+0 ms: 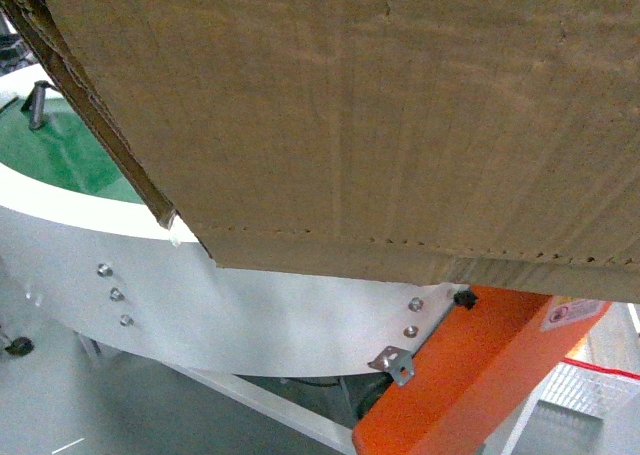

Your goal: Sort boxes to right shelf from conveyor

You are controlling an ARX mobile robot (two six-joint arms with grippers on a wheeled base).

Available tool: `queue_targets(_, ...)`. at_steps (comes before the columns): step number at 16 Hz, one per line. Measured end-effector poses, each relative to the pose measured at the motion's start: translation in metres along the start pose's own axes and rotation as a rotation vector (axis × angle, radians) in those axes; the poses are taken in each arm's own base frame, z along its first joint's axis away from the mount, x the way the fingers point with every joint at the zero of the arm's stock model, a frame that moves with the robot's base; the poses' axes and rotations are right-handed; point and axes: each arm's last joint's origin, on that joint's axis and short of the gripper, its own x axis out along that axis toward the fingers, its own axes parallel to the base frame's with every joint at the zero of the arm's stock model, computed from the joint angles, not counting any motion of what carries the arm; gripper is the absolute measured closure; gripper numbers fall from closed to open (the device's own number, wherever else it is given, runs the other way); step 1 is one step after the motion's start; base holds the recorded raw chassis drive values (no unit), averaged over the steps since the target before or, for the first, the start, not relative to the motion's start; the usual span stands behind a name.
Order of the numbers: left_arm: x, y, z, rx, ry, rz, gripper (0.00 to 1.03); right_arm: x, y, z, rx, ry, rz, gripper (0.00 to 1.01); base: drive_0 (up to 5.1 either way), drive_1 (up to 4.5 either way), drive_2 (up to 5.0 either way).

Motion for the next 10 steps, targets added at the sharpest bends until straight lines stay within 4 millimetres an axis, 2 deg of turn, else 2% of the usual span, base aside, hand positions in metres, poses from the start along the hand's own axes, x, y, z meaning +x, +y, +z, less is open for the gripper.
queue_targets(10, 0.0010, 0.0001, -0.0023, 0.001, 0.016, 0.001, 1.00, 0.0019, 0.0002, -0.0032, -0.002, 0.018, 0.000, 0.98, -1.6, -1.59, -1.6)
